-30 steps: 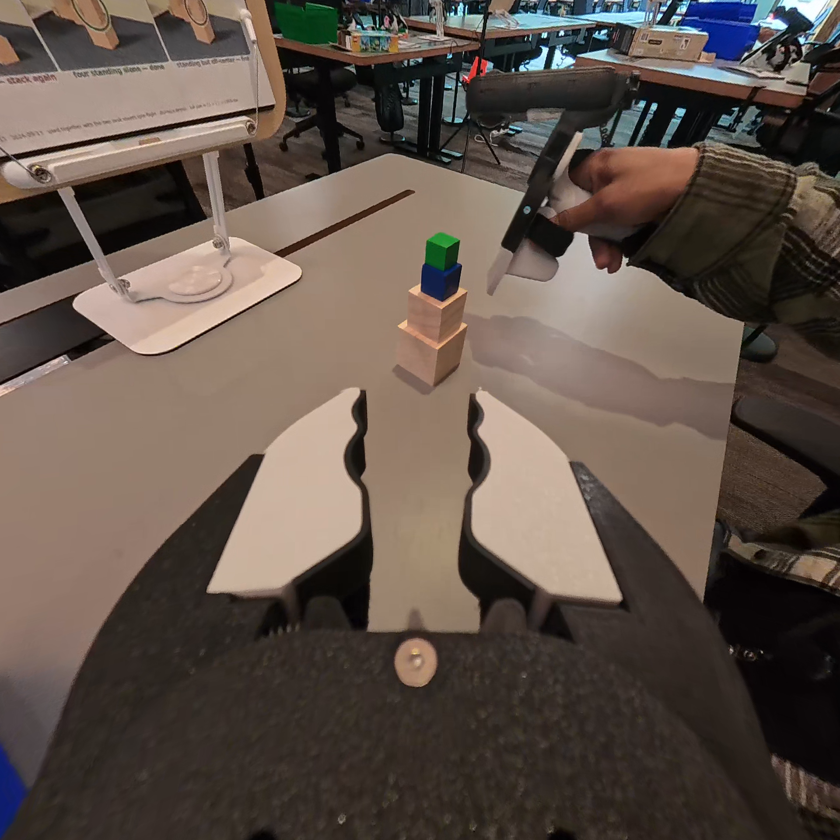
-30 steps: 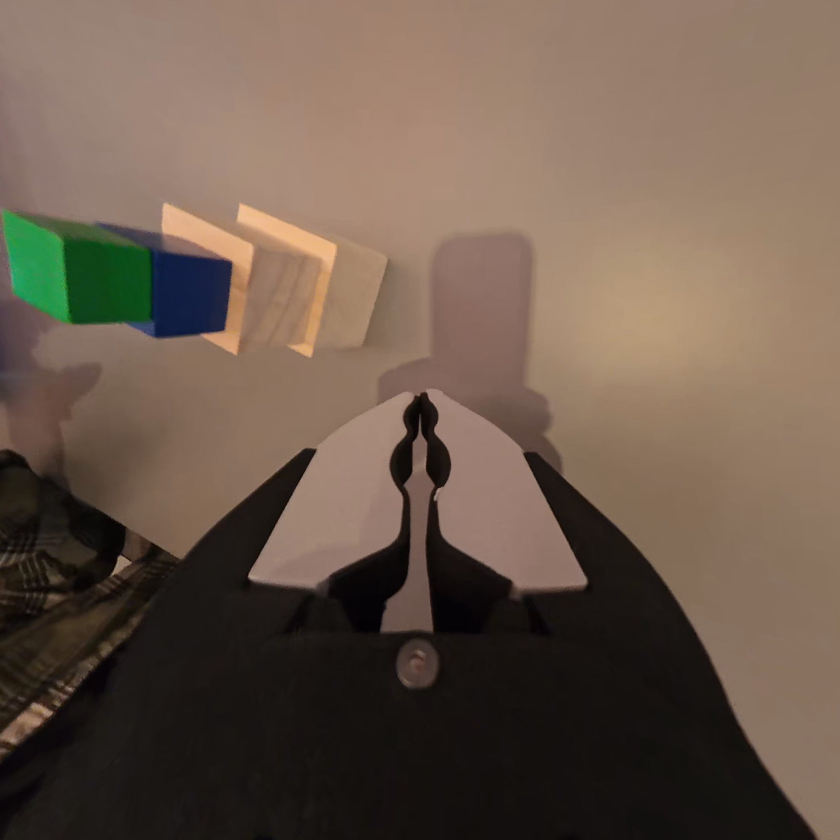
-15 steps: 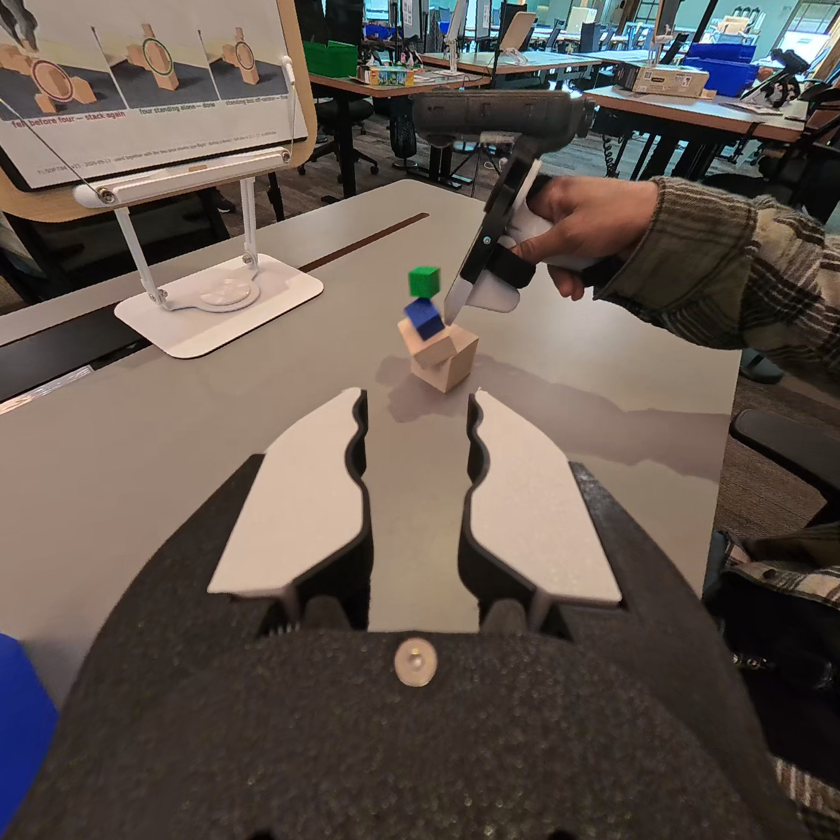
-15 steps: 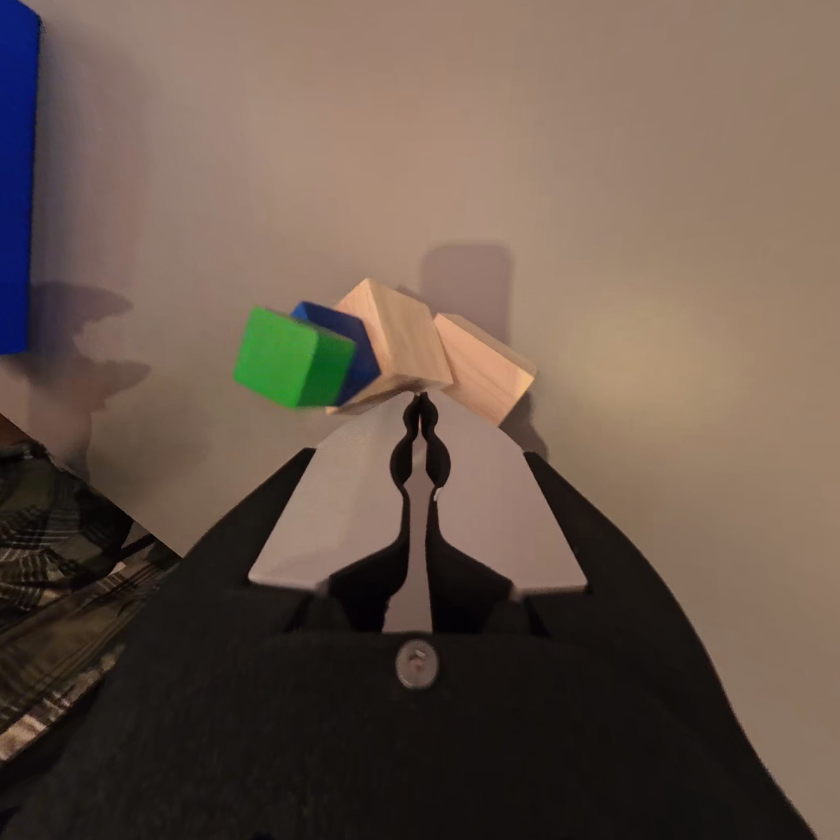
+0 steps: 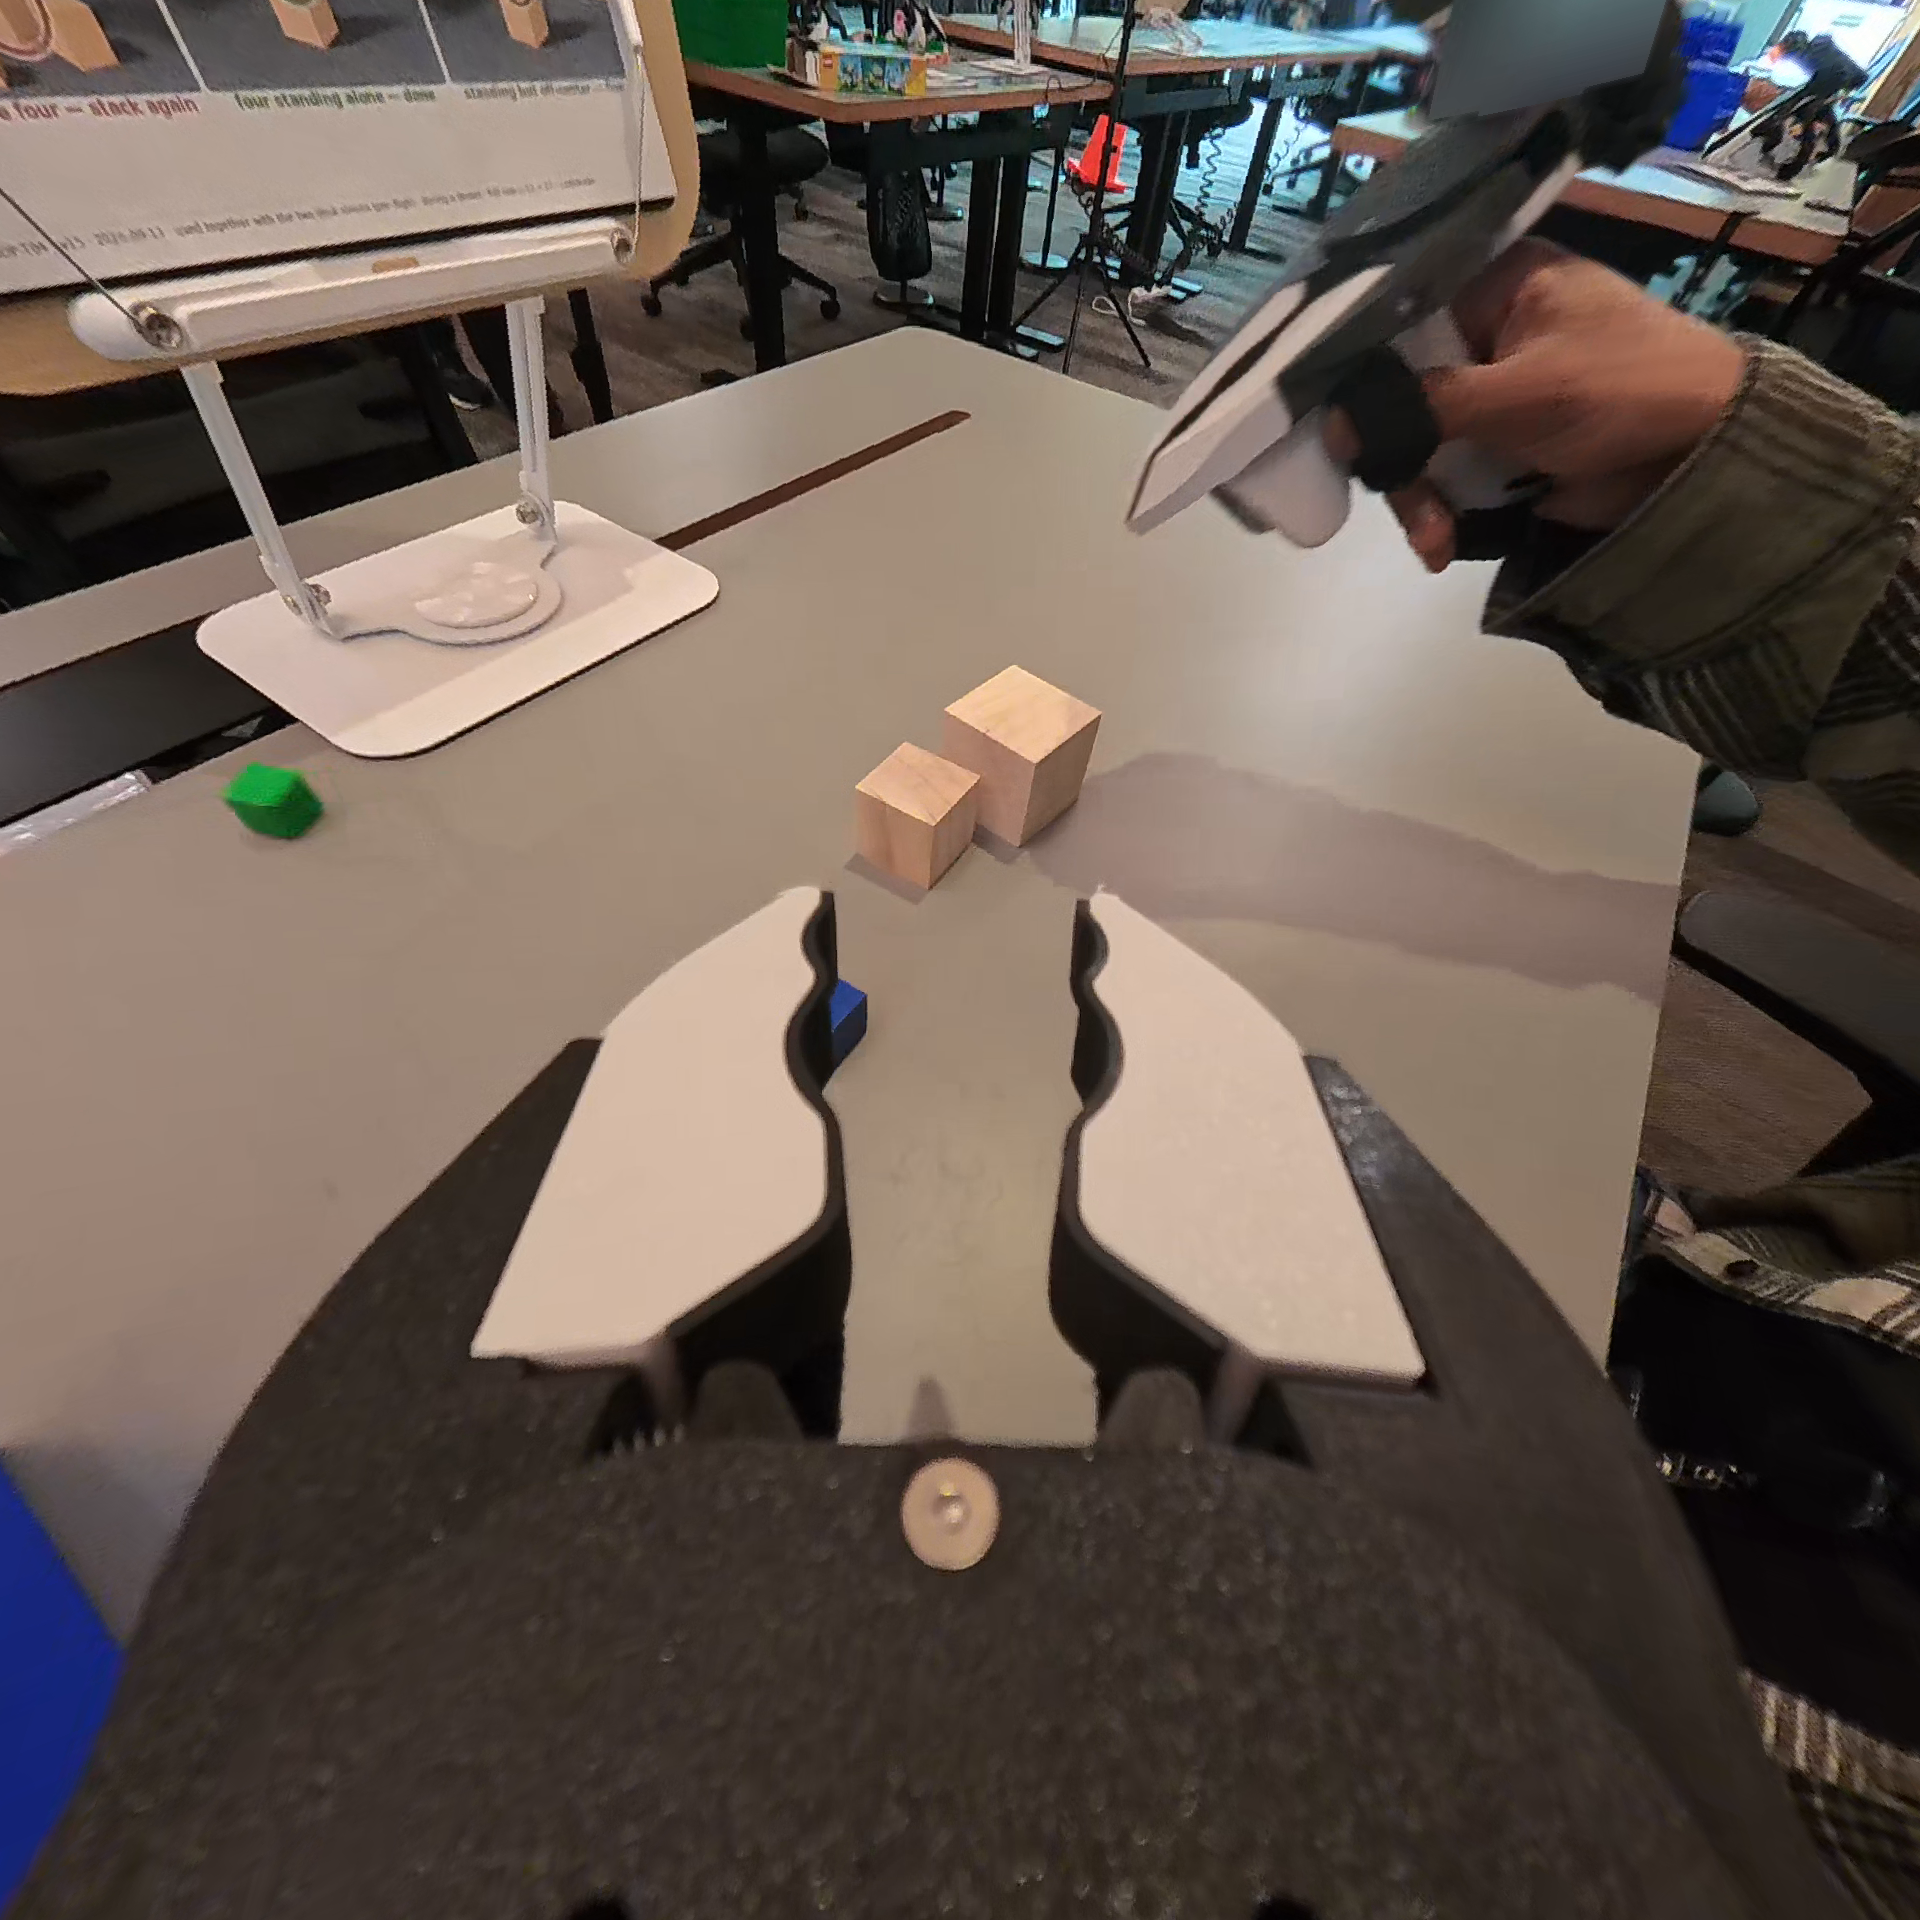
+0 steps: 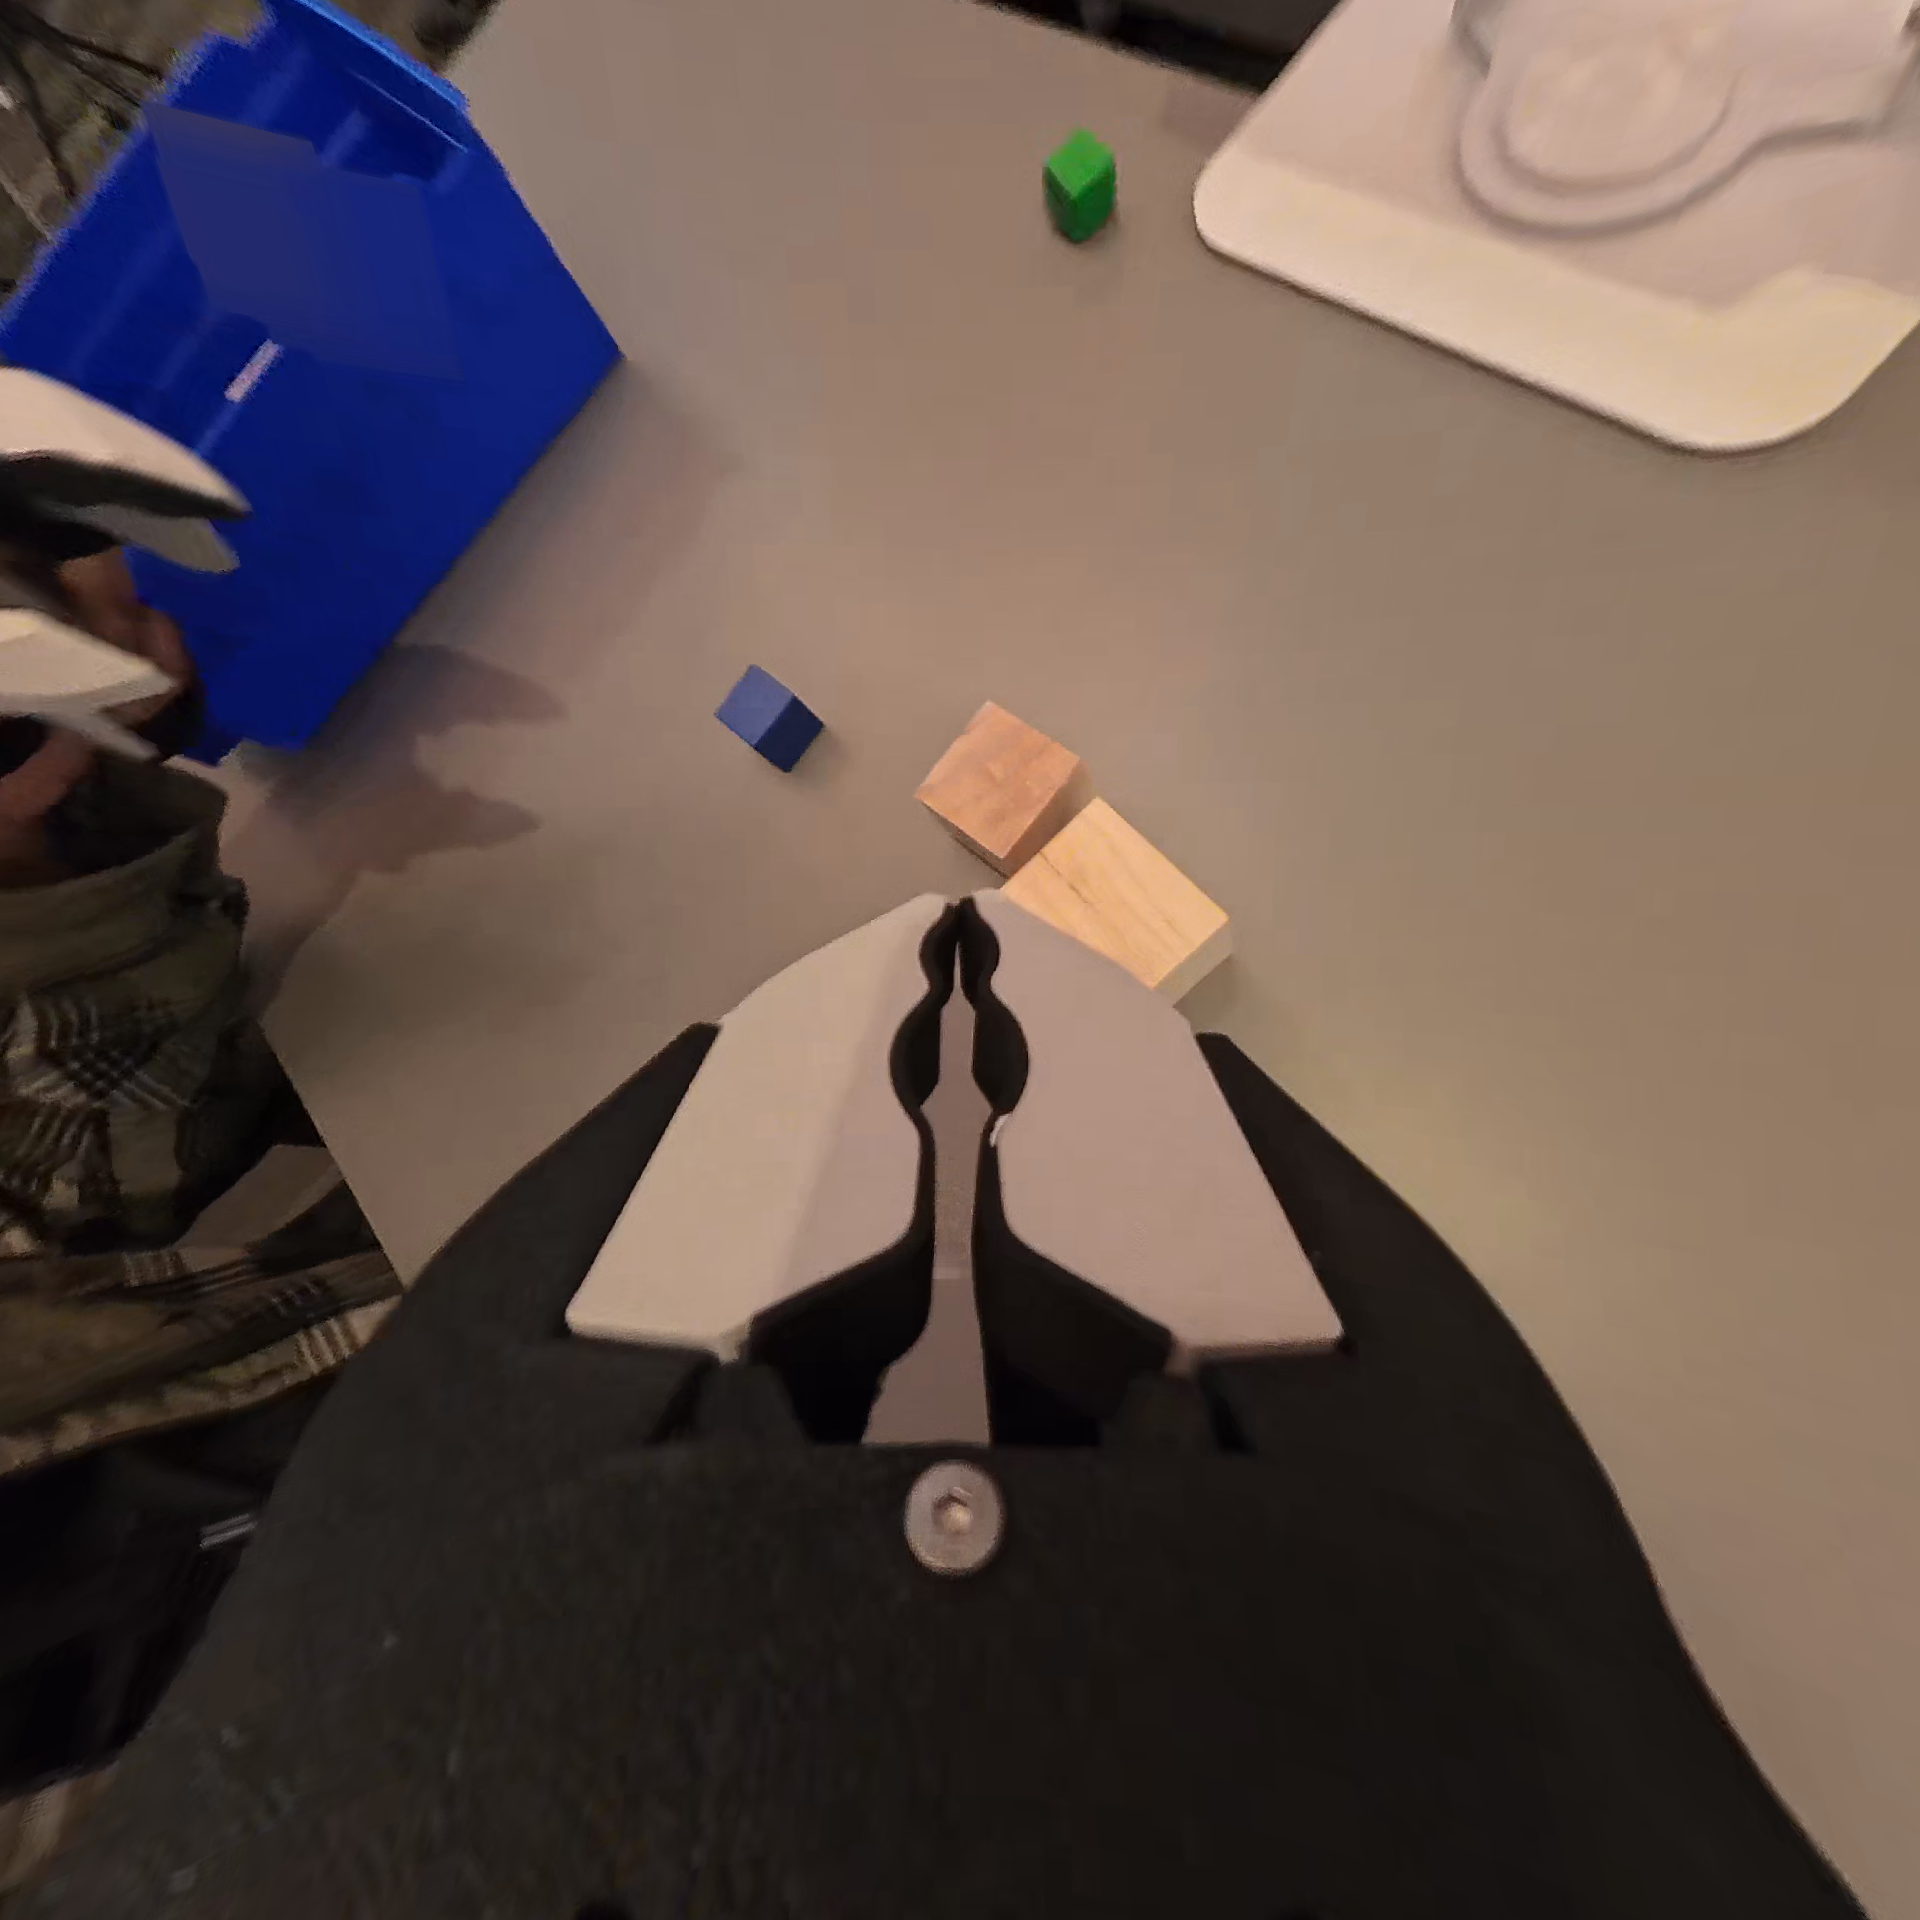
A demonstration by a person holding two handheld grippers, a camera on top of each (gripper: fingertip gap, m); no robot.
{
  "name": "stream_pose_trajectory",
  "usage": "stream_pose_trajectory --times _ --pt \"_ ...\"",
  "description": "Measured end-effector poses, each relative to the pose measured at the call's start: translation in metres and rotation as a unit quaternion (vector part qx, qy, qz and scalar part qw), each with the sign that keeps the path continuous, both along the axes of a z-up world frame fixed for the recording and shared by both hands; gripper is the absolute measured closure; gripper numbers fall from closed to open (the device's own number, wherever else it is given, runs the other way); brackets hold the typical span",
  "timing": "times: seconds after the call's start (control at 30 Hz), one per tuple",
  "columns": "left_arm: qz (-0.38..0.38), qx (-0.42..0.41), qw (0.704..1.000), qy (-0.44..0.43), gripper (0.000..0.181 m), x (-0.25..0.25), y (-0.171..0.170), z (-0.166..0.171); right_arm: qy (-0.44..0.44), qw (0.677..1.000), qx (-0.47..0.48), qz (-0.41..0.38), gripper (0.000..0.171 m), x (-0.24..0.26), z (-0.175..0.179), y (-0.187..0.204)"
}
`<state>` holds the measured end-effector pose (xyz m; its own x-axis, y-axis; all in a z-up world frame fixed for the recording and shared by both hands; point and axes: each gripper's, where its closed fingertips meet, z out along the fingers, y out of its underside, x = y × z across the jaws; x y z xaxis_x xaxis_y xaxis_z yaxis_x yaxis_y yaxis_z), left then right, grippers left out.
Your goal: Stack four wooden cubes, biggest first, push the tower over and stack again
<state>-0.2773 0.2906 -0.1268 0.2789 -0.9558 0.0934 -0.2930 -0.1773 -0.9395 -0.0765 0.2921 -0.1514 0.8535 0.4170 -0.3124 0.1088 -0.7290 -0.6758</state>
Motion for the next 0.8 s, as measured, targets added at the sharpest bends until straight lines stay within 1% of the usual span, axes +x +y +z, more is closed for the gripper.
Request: stream_pose_trajectory --times 0.1,0.17,0.23,0.33,0.43,0.53,0.7,0.8 --pt "0.002 -0.005 1.0 0.012 0.138 0.002 0.002 -0.008 0.029 0.997 0.069 0.033 0.171 0.004 0.013 -0.02" --pt "0.001 -0.007 1.0 0.018 0.138 0.005 0.003 -0.012 0.031 0.99 0.125 0.057 0.163 0.006 0.016 -0.032" --pt "0.005 -0.005 1.0 0.026 0.138 0.007 0.005 -0.017 0.004 0.981 0.179 0.081 0.153 0.009 0.014 -0.044" --pt "0.01 -0.004 0.999 0.038 0.138 0.011 0.007 -0.024 -0.032 0.963 0.244 0.112 0.122 0.01 0.007 -0.059" --pt "0.014 -0.004 0.999 0.051 0.138 0.016 0.009 -0.031 -0.03 0.951 0.281 0.127 0.098 0.008 0.003 -0.07" --pt "0.031 -0.008 0.997 0.064 0.131 0.02 0.015 -0.038 -0.027 0.938 0.318 0.132 0.083 0.012 0.004 -0.075" --pt "0.062 -0.041 0.994 0.081 0.117 0.029 0.032 -0.051 -0.012 0.93 0.341 0.136 0.073 0.024 0.002 -0.081" --pt "0.079 -0.044 0.991 0.094 0.113 0.035 0.045 -0.05 -0.011 0.926 0.351 0.137 0.069 0.03 -0.002 -0.084"
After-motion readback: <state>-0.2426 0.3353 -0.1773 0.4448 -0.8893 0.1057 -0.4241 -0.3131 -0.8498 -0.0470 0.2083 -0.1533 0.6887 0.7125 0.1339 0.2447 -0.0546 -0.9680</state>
